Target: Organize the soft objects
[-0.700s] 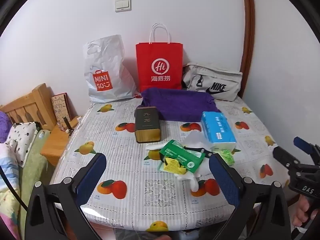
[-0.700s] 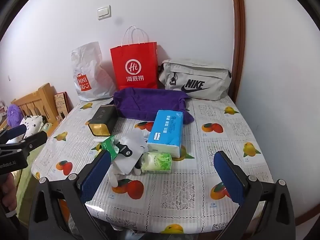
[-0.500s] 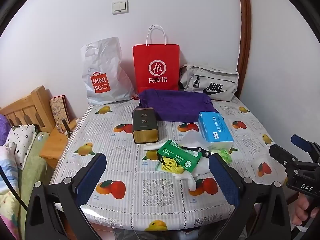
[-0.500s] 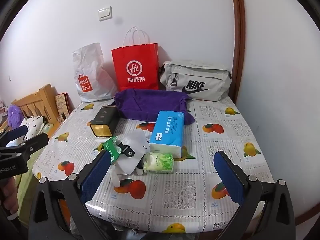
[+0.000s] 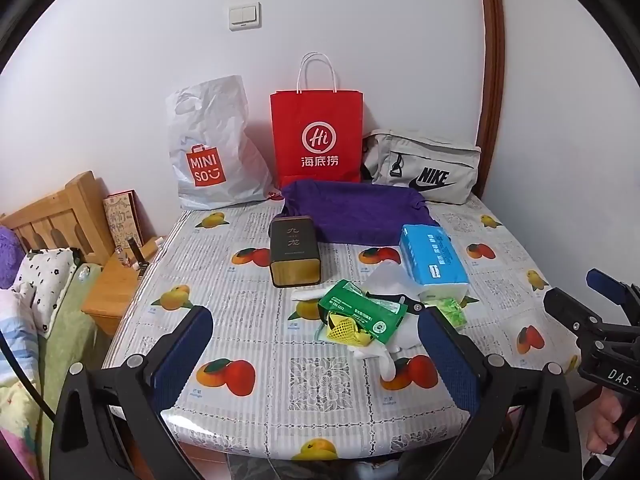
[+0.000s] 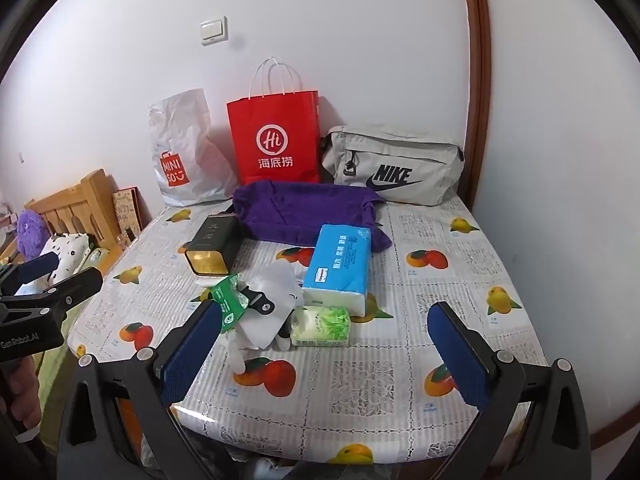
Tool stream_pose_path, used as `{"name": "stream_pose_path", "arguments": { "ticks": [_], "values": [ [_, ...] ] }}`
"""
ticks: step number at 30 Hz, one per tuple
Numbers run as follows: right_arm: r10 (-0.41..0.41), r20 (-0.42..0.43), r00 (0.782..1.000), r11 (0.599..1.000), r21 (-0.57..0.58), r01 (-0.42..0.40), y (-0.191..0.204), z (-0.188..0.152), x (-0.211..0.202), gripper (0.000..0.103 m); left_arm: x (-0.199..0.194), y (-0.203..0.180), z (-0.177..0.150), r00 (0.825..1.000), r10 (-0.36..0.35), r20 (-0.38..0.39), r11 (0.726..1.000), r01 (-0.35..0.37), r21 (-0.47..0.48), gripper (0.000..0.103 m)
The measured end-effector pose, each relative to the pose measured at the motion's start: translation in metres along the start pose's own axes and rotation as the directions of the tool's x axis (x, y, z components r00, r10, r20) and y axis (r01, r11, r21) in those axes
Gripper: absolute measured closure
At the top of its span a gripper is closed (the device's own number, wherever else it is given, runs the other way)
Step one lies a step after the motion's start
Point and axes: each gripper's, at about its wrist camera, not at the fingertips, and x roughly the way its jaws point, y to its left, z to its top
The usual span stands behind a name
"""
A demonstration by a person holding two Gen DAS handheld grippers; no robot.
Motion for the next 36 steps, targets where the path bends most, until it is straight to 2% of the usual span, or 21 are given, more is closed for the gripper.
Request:
{"name": "stream_pose_path", "arguments": {
  "ticks": [36],
  "values": [
    [0.01,0.012,1.0,1.0,-0.002,-0.01,0.0036,0.0032,-0.0076,0.002,-0.0072,0.0019,-0.0036,1.0,0.01,0.012,1.0,-0.01,0.0,0.0]
  ]
}}
